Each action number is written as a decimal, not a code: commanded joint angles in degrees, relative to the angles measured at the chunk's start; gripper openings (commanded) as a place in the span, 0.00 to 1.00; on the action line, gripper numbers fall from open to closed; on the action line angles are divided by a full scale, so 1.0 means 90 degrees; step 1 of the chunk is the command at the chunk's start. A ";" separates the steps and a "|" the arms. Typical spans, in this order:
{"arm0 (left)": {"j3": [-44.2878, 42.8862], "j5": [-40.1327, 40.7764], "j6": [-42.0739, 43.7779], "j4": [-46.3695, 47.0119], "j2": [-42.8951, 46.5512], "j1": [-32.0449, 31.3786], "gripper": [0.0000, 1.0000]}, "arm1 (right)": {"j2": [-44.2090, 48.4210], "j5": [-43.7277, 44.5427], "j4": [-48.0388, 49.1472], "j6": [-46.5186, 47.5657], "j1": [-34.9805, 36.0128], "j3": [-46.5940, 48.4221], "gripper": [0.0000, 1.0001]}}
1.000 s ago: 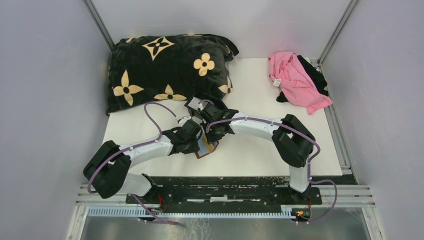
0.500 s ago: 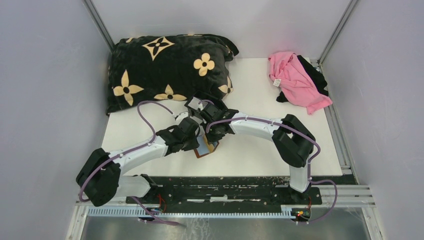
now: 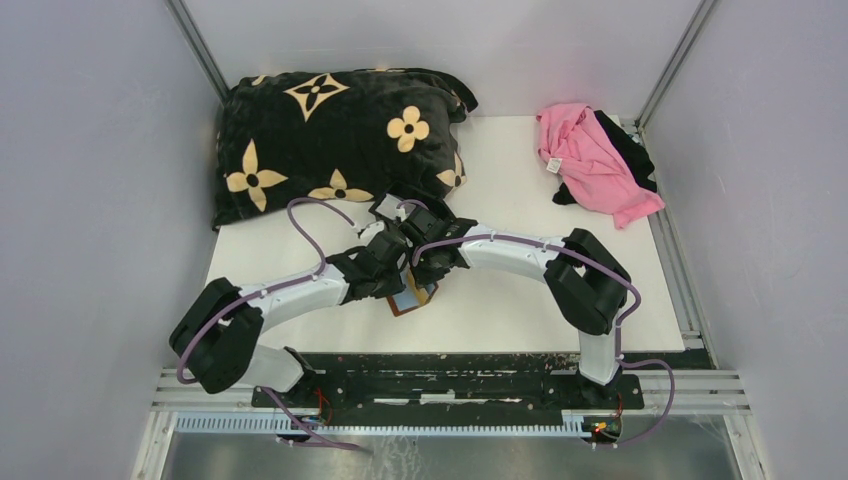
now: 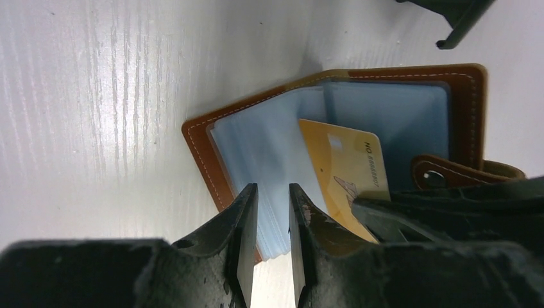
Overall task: Put the credit cards into the card holder
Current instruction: Open the card holder at the center of the board.
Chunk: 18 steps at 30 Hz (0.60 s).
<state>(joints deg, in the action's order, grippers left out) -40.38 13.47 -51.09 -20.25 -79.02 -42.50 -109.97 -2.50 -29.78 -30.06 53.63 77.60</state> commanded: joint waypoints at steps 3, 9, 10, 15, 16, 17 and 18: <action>0.0253 0.0185 -0.0052 0.0593 -0.0318 -0.0023 0.31 | 0.0103 -0.0059 -0.0304 0.0098 0.0058 -0.0031 0.01; 0.0440 0.0254 -0.0115 0.0351 -0.0617 -0.0023 0.31 | 0.0309 -0.0066 -0.0347 0.0089 -0.0070 0.0020 0.01; 0.0469 0.0260 -0.0149 0.0319 -0.0660 -0.0021 0.31 | 0.0328 -0.0073 -0.0365 0.0102 -0.0099 0.0041 0.01; 0.0493 0.0270 -0.0193 0.0164 -0.0858 -0.0022 0.30 | 0.0349 -0.0234 -0.0319 0.0101 -0.0301 0.0038 0.01; 0.0488 0.0280 -0.0192 0.0118 -0.0883 -0.0019 0.30 | 0.0353 -0.0268 -0.0301 0.0091 -0.0340 0.0022 0.01; 0.0475 0.0289 -0.0196 0.0090 -0.0889 -0.0019 0.30 | 0.0367 -0.0298 -0.0280 0.0082 -0.0382 0.0010 0.01; 0.0473 0.0295 -0.0195 0.0070 -0.0901 -0.0022 0.30 | 0.0386 -0.0314 -0.0254 0.0072 -0.0412 -0.0010 0.01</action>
<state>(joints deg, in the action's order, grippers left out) -38.72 15.00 -51.18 -14.28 -83.15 -42.50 -109.45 -4.43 -31.55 -30.06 51.29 77.60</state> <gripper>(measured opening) 0.305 0.017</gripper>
